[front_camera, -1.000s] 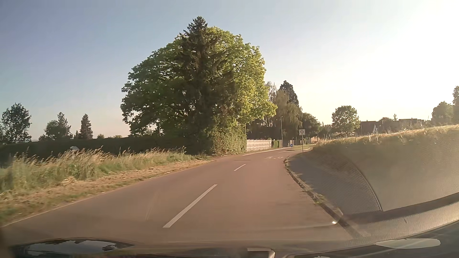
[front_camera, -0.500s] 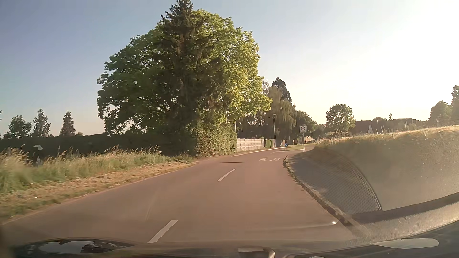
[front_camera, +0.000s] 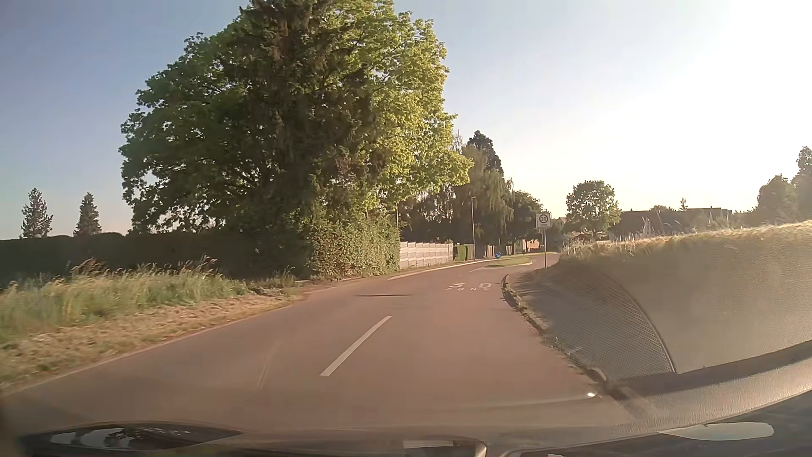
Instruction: Follow the waypoints while adhering to traffic rules and regulations
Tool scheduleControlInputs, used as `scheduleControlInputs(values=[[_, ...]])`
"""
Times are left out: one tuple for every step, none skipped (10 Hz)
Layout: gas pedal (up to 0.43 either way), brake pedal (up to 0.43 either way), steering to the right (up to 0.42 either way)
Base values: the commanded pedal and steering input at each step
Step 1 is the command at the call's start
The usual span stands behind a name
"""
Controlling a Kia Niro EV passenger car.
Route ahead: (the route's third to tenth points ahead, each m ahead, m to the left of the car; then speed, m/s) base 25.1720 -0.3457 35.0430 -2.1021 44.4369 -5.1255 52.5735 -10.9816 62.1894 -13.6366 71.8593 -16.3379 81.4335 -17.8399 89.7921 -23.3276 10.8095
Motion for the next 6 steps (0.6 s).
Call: scheduleControlInputs(values=[[0.0, 0.171, 0.029], [0.0, 0.177, 0.028], [0.0, 0.183, 0.028], [0.0, 0.189, 0.028], [0.0, 0.189, 0.028], [0.0, 0.195, 0.028]])
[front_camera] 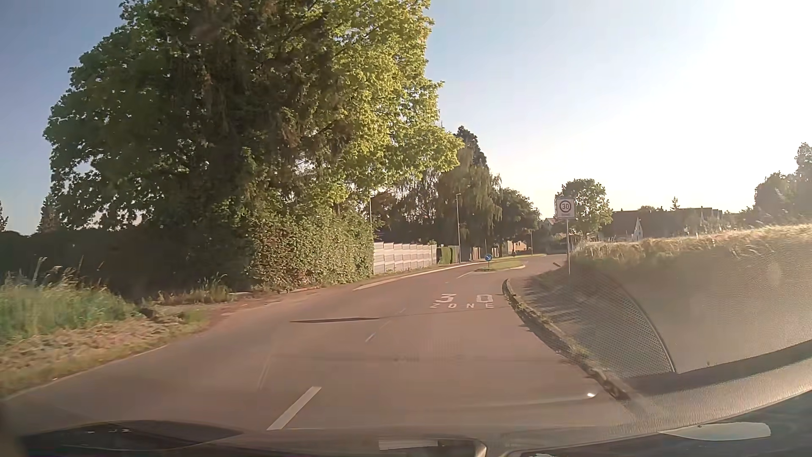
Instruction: Follow the waypoints while adhering to traffic rules and regulations
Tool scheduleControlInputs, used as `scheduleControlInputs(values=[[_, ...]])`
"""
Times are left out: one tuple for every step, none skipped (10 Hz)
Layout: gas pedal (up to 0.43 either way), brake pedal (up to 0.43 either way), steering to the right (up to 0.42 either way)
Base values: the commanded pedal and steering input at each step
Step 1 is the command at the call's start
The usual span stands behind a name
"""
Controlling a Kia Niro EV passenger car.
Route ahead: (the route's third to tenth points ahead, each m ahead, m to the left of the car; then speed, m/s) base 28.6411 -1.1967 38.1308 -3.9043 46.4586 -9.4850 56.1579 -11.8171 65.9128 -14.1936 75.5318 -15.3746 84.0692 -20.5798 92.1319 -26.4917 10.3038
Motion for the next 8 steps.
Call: scheduleControlInputs(values=[[0.0, 0.201, 0.028], [0.0, 0.207, 0.028], [0.0, 0.213, 0.028], [0.0, 0.213, 0.028], [0.0, 0.213, 0.028], [0.0, 0.195, 0.028], [0.0, 0.183, 0.029], [0.0, 0.189, 0.03]])
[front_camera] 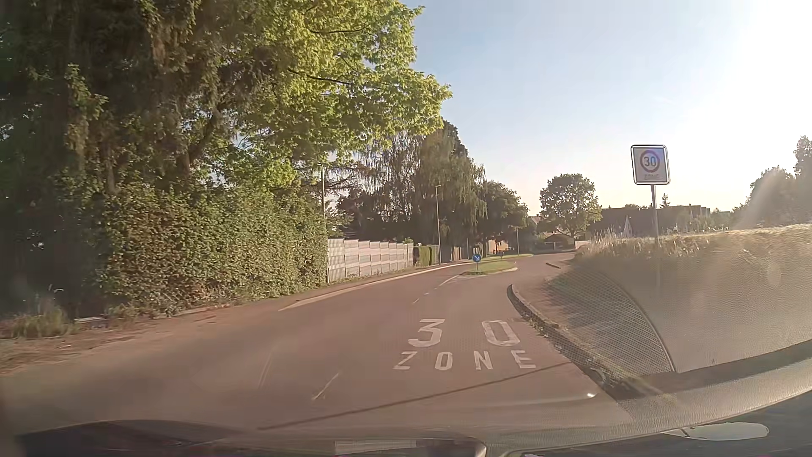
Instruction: Follow the waypoints while adhering to traffic rules and regulations
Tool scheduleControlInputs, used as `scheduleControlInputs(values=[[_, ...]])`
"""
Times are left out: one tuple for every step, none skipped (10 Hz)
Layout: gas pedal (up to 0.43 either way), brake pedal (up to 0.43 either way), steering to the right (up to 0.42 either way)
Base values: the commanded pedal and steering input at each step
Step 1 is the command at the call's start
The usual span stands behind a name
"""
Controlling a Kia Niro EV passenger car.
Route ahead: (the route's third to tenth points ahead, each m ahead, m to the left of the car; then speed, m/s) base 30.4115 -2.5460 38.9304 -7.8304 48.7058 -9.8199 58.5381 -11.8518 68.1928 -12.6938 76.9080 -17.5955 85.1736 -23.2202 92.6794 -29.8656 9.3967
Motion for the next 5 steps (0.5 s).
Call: scheduleControlInputs(values=[[0.0, 0.201, 0.03], [0.0, 0.201, 0.03], [0.0, 0.207, 0.031], [0.0, 0.213, 0.031], [0.0, 0.213, 0.031]])
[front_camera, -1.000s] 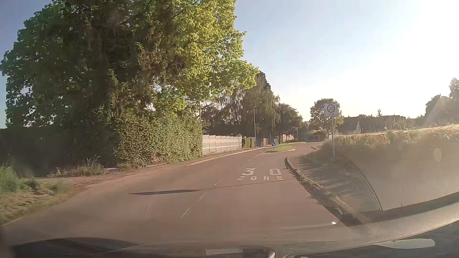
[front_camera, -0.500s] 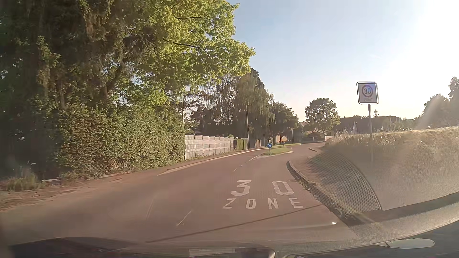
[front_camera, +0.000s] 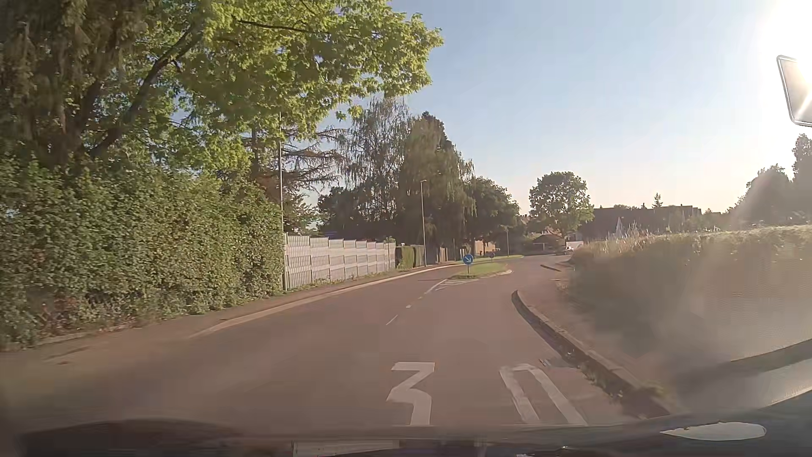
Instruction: Follow the waypoints while adhering to traffic rules and regulations
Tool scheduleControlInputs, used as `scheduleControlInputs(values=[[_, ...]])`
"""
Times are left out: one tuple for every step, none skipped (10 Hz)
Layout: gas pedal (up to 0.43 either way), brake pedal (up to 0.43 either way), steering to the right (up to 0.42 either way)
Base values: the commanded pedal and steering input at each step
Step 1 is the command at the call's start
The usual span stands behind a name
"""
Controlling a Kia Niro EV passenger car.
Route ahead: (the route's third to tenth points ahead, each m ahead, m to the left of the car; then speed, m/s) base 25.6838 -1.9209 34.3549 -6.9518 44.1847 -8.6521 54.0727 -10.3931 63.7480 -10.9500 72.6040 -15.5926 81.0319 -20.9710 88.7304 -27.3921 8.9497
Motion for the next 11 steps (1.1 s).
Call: scheduleControlInputs(values=[[0.0, 0.22, 0.032], [0.0, 0.22, 0.033], [0.0, 0.22, 0.033], [0.0, 0.22, 0.033], [0.0, 0.213, 0.033], [0.0, 0.213, 0.033], [0.0, 0.22, 0.034], [0.0, 0.207, 0.036], [0.0, 0.207, 0.038], [0.0, 0.201, 0.042], [0.0, 0.195, 0.049]])
